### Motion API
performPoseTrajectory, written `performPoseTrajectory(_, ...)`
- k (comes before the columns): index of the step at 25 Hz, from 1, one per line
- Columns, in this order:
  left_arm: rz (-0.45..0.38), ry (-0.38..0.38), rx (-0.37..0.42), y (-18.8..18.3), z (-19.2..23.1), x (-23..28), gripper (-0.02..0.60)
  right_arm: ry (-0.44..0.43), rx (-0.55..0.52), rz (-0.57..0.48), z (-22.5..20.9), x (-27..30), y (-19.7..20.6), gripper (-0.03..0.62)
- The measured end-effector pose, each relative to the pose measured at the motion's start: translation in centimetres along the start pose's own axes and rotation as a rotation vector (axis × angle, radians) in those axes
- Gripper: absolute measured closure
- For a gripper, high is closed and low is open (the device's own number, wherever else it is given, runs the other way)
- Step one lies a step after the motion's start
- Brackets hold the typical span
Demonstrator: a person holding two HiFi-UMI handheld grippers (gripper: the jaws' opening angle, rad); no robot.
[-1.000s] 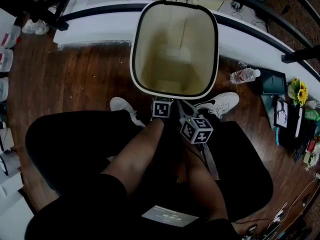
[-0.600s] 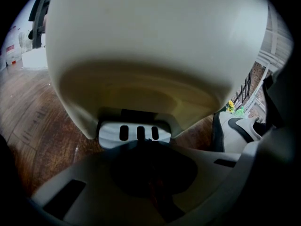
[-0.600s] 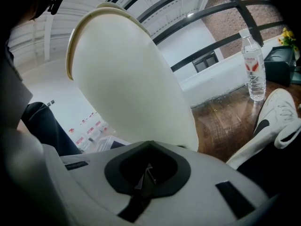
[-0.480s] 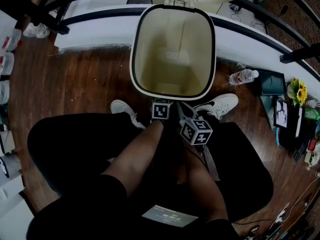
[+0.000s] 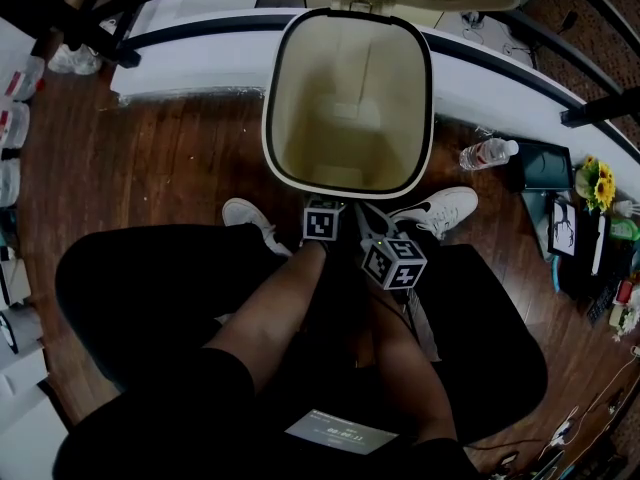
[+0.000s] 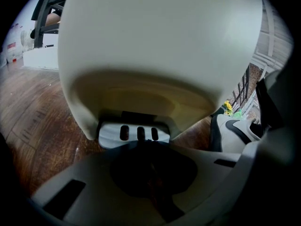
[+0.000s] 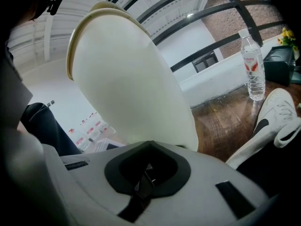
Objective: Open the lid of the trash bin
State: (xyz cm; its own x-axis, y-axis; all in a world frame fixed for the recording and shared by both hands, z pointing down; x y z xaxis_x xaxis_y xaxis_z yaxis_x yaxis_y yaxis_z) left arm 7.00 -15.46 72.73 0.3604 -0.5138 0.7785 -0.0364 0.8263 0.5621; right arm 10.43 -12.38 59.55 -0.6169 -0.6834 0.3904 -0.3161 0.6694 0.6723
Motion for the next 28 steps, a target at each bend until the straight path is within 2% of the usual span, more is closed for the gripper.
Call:
performPoseTrajectory(15, -0.079, 0.030, 0.011, -0.4, 0.1, -0.7, 0.545, 0.006, -0.013, 0.006, 0.1, 0.1, 0.3, 0.580)
performPoseTrajectory(24, -0.126, 0.074, 0.019, -0.2, 0.0, -1.3, 0.543, 0.004, -0.016, 0.007, 0.2, 0.2, 0.6, 0.580)
performPoseTrajectory(28, -0.125, 0.082, 0.014, -0.5, -0.3, -1.8, 0.543, -0.005, -0.038, 0.017, 0.3, 0.1, 0.7, 0.580)
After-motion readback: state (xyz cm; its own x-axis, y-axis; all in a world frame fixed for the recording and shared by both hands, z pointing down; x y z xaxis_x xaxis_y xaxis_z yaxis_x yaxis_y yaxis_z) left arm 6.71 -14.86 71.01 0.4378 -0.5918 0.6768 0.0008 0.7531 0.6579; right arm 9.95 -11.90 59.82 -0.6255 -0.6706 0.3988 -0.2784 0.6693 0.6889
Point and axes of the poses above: the fingertips, and each gripper's own axes: x forward along the fingers, z to its left, y out of its underside, the point moved 1 cm from there along -x, backward along the fingers, and after that the axes turned 6 degrees about -y, right-handed, at the moved point
